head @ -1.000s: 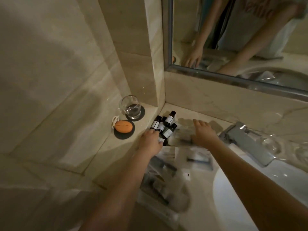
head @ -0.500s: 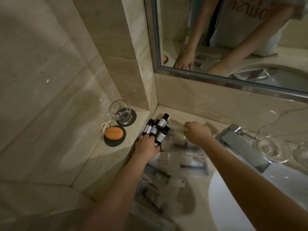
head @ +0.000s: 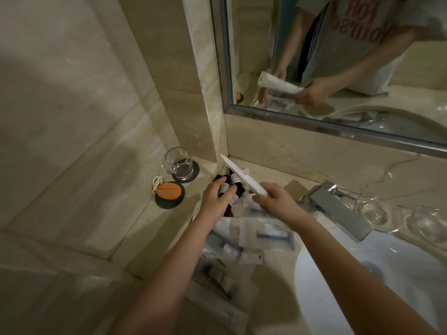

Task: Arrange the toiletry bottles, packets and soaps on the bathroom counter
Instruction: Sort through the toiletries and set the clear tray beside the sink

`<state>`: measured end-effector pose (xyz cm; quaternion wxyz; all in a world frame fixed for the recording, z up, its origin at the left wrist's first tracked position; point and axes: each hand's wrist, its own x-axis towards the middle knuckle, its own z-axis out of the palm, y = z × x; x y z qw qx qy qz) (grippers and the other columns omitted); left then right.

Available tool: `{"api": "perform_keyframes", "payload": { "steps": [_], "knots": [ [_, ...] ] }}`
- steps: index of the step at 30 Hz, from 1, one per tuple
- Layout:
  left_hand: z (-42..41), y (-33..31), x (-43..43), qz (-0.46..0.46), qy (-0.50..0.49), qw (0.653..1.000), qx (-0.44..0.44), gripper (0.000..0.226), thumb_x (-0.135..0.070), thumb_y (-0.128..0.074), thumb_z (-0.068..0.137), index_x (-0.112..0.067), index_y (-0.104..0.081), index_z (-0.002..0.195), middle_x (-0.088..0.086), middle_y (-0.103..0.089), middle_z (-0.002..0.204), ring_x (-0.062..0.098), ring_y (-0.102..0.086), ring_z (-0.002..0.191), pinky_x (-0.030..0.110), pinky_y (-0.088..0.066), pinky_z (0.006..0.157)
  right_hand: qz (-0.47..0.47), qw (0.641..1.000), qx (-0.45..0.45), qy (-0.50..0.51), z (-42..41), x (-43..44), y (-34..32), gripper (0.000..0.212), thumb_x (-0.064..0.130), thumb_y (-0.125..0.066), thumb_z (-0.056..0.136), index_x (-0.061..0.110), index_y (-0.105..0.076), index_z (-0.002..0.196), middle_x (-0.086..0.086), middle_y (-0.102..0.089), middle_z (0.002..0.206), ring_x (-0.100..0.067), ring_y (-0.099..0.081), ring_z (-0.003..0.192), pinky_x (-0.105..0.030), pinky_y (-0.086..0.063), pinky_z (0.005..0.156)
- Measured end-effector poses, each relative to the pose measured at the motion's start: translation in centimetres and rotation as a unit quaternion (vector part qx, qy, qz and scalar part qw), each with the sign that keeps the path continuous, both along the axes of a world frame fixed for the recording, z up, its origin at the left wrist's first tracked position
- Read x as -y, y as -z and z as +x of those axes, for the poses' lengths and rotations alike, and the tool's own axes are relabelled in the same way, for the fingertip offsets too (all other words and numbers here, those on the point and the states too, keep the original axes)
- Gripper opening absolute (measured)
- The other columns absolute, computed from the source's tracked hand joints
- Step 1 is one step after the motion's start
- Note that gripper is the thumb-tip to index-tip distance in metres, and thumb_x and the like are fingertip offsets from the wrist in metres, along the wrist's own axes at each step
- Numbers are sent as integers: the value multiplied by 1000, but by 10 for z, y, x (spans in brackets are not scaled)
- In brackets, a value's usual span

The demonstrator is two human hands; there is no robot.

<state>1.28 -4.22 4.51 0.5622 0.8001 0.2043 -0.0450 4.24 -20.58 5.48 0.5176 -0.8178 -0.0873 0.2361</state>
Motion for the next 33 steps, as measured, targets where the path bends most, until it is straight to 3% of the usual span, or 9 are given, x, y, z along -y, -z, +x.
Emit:
{"api": "perform_keyframes", "payload": {
  "steps": [4,9,13,17,20,23,25,28,33],
  "knots": [
    [-19,-25,4,-145,28,989,8,14,-32,-47,95,-32,-55,108,-7,-56,116,17,-47,121,34,-38,96,100,980,-148,-87,-21,-7,-6,28,25,-43,99,10,-60,115,-3,-56,68,-14,-47,54,-22,-43,54],
    [-31,-30,-1,-135,-17,991,17,16,-28,-52,94,-20,-61,103,6,-65,106,26,-60,110,46,-47,99,75,965,-186,-167,-35,-13,-6,36,38,-42,98,14,-65,112,-4,-60,70,-14,-59,65,-24,-50,76],
    [-41,-27,-5,-108,-48,992,48,20,-26,-53,93,-12,-61,106,3,-67,97,18,-64,96,35,-52,89,-44,980,-113,-157,-43,-13,5,36,43,-45,96,16,-65,108,0,-63,80,-14,-58,74,-26,-46,74],
    [-46,-26,-18,-57,-91,993,50,24,-25,-52,94,-11,-58,113,2,-65,103,16,-62,96,29,-53,81,-126,991,32,-42,-31,5,27,28,27,-53,94,13,-60,117,-9,-65,110,-27,-60,101,-34,-47,86],
    [-51,-21,-28,-11,-86,995,47,25,-23,-51,95,-10,-57,115,4,-64,109,17,-60,99,27,-51,78,-291,946,113,-91,-25,26,42,44,28,-57,90,14,-49,130,-12,-59,126,-30,-57,110,-34,-46,87],
    [-57,-15,-35,18,-84,996,34,26,-23,-50,95,-9,-56,116,4,-63,112,18,-59,102,35,-51,87,-354,905,133,-195,-31,33,60,63,43,-63,82,21,-42,137,-9,-47,137,-28,-48,120,-38,-46,94],
    [-61,-12,-36,21,-81,996,23,27,-22,-50,95,-8,-55,119,2,-61,111,16,-57,101,33,-49,86,-382,883,154,-223,-39,30,74,67,51,-64,78,24,-41,135,-6,-41,138,-26,-41,123,-38,-45,94],
    [-63,-8,-36,40,-70,997,11,28,-21,-50,95,-7,-55,119,3,-61,112,17,-57,100,33,-48,85,-390,891,150,-176,-43,25,83,73,53,-65,74,21,-39,134,-7,-39,137,-27,-39,124,-39,-43,93],
    [-64,-5,-36,44,-54,998,-1,25,-20,-51,95,-8,-56,117,2,-61,107,14,-57,96,26,-44,75,-406,880,178,-171,-36,14,81,72,58,-67,73,12,-43,123,-10,-51,125,-27,-52,110,-37,-45,87]
  ]
}}
